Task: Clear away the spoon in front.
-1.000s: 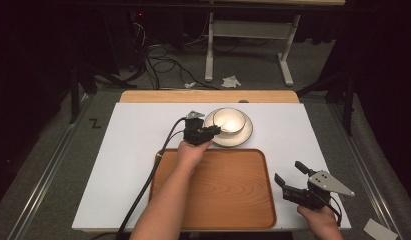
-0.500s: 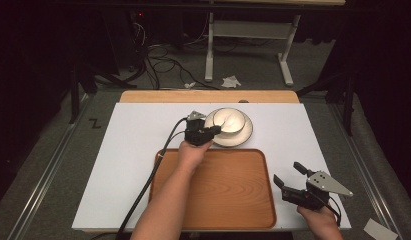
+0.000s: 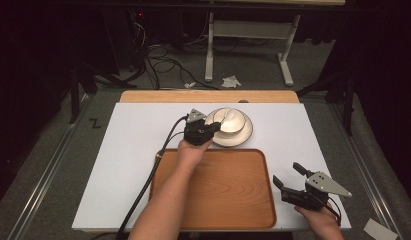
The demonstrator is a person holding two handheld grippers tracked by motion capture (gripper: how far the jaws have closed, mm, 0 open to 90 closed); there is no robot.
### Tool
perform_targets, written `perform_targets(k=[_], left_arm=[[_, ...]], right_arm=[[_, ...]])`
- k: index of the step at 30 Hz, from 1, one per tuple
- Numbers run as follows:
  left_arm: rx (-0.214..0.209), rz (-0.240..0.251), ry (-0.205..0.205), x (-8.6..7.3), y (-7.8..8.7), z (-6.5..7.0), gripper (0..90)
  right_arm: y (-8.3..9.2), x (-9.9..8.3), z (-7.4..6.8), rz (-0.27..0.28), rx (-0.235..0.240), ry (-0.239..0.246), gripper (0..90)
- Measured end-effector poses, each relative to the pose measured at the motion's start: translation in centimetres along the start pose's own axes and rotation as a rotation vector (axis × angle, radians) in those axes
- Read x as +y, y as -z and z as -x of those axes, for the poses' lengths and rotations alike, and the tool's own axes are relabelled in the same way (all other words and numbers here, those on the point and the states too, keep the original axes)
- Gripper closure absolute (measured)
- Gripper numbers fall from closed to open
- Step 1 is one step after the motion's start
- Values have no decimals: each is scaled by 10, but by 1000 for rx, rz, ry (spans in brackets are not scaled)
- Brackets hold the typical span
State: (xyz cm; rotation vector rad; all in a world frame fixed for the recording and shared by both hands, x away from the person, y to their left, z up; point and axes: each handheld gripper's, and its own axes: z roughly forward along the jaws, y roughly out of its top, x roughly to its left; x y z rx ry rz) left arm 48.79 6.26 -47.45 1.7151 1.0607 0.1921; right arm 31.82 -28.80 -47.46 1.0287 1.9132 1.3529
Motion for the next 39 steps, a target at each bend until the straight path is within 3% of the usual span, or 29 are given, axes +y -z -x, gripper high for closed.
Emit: perform_targets(k=[9, 22, 25, 31, 39], left_arm=[[22, 40, -57, 3, 6, 5, 854], [10, 113, -128, 10, 24, 19, 854], [12, 133, -162, 11, 35, 25, 854], [8, 156, -170, 11, 50, 29, 854], [18, 183, -175, 0, 89, 25, 854]], right_arm=[[-1, -2, -2, -1, 2, 7, 164], [-1, -3, -2, -4, 4, 22, 165], [-1, -4, -4, -1, -2, 37, 165], [-2, -4, -5, -2, 1, 42, 165], [-1, -4, -6, 9, 5, 50, 165]])
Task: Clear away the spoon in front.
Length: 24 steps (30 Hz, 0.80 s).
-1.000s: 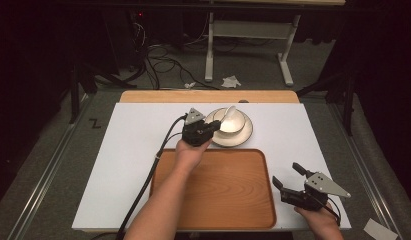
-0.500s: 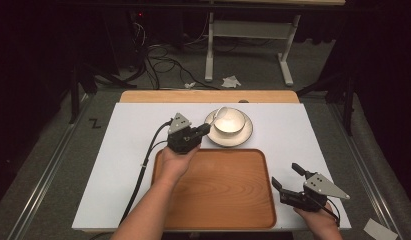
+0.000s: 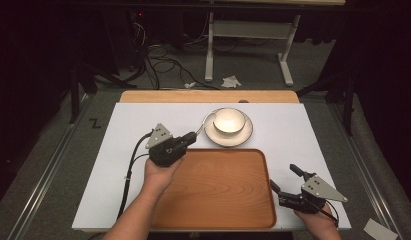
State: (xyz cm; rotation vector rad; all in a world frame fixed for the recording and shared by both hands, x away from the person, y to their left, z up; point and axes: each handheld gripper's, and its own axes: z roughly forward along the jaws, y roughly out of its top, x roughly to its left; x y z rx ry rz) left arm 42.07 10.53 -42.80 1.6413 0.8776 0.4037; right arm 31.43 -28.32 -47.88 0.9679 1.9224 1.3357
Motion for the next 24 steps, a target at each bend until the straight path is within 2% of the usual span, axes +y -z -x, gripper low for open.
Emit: perform_targets(k=[4, 7, 9, 10, 14, 18, 20, 24], left_arm=[[-2, 10, -2, -1, 12, 0, 854], [-6, 26, -8, -4, 28, 1, 854], [-8, 32, -4, -5, 31, 1, 854], [-10, 35, -4, -6, 38, 2, 854], [-7, 37, -16, -10, 48, 3, 854], [-2, 31, -17, -18, 61, 2, 854], [2, 32, -14, -23, 67, 2, 854], [9, 23, -19, -39, 88, 1, 854]], right_arm=[[0, 0, 0, -3, 0, 5, 164], [-1, -1, -2, -7, -7, 20, 164], [-1, -1, -2, -7, -10, 26, 165], [-1, -2, -3, -10, -5, 23, 164], [0, -3, -3, 13, 27, 65, 164], [0, -3, -4, 18, 27, 72, 164], [0, -3, -5, 19, 25, 59, 164], [1, -3, -6, 22, 23, 63, 165]])
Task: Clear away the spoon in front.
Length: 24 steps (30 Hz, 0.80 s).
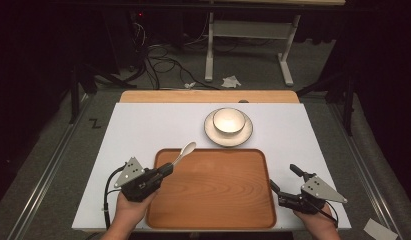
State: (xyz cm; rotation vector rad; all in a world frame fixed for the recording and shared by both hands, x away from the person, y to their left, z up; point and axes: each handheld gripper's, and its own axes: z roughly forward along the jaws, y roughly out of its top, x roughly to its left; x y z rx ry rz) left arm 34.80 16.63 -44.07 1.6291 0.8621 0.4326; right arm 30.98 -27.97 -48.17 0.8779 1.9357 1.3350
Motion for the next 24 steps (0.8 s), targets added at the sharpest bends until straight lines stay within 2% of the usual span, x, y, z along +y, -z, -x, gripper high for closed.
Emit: perform_targets(k=[2, 4, 11, 16, 19, 20, 22, 23, 24], left_arm=[[0, 1, 2, -2, 3, 0, 854], [-2, -5, -9, -11, 16, 3, 854], [-5, -23, -26, -25, 36, 5, 854], [-23, -31, -13, -40, 49, 3, 854], [-28, -20, -1, -47, 52, 3, 854], [-32, -15, 6, -50, 53, 2, 854], [-72, 3, 47, -60, 57, 0, 854], [-72, -5, 41, -61, 57, 1, 854], [-65, -20, 18, -63, 58, 2, 854]], right_arm=[[0, 0, 0, 3, 0, 2, 164], [1, 1, -1, 5, -4, 1, 164], [-1, 0, 0, -1, -8, -1, 164], [0, 0, -1, -1, -4, 6, 165], [-1, 0, -1, -7, -9, 5, 165], [-1, -1, -1, -6, -7, 5, 164], [-2, -1, -1, -7, -3, 13, 164], [-2, -2, -1, -12, -4, 13, 165], [-3, -2, -2, -14, -4, 7, 165]])
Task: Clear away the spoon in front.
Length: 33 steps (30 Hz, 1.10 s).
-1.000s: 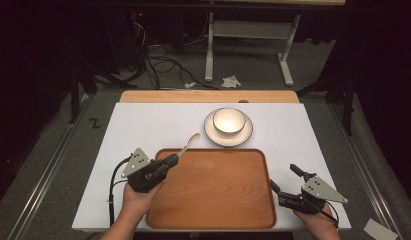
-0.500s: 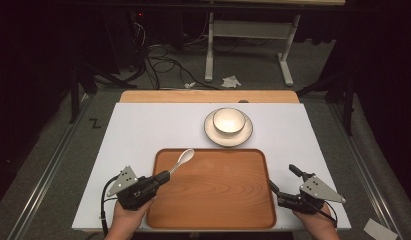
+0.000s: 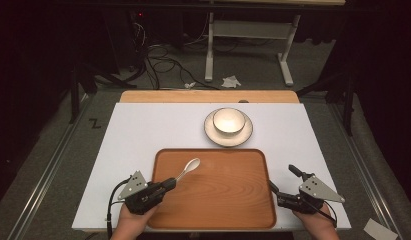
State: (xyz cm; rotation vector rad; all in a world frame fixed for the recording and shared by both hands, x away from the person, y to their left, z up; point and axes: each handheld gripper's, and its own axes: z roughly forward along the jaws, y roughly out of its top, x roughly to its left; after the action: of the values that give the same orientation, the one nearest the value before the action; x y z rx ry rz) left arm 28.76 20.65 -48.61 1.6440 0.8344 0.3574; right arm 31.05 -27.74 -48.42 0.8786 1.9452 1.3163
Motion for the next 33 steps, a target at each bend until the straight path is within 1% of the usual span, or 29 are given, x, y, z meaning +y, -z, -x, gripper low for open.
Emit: perform_targets(k=[2, 4, 6, 7, 12, 13, 14, 16, 18, 19, 22, 23, 25, 26, 27, 28, 30, 33], left_arm=[[-1, -6, -3, -1, 0, 0, 854], [-8, -8, 8, -4, 0, 0, 853], [-10, -15, 5, -6, -2, 0, 854], [-13, -25, 5, -8, -5, 0, 853], [-26, -40, -1, -9, -11, 3, 853], [-28, -46, -8, -10, -14, 4, 853], [-30, -52, -14, -10, -15, 5, 853], [-35, -69, -16, -11, -21, 8, 853], [-33, -76, -22, -12, -23, 8, 853], [-35, -89, -22, -12, -26, 10, 852], [-35, -101, -26, -13, -29, 10, 851], [-36, -116, -21, -14, -31, 9, 849], [-36, -123, -20, -15, -32, 9, 848], [-38, -134, -18, -16, -33, 8, 840], [-38, -134, -18, -16, -33, 8, 817], [-40, -138, -15, -16, -34, 8, 817], [-41, -148, -15, -17, -34, 8, 695], [-45, -152, -6, -17, -34, 7, 668]], right_arm=[[0, 0, 0, -1, -2, 2, 165], [0, 0, 0, -1, -3, 7, 164], [0, 0, 0, -3, -3, 2, 164], [0, -1, 1, -3, -5, 9, 164], [-1, -1, 1, -1, 0, 7, 165], [-1, -1, 0, -4, -2, -1, 165], [-1, -1, 1, -3, 1, 8, 165], [-1, -1, 0, -3, 1, 11, 164], [-1, -1, 0, -6, 1, 10, 165], [-1, -1, -1, -7, 2, 11, 165], [-2, -1, -1, -7, 4, 16, 164], [-2, -1, 0, -6, 4, 19, 164], [-2, -1, -1, -8, 4, 16, 165], [-2, -1, 0, -8, 5, 10, 165], [-2, -2, 0, -10, 5, 6, 164], [-2, -2, 0, -10, 5, 6, 164], [-2, -2, 0, -8, 4, 13, 164], [-1, -2, 0, -10, 2, 10, 165]])
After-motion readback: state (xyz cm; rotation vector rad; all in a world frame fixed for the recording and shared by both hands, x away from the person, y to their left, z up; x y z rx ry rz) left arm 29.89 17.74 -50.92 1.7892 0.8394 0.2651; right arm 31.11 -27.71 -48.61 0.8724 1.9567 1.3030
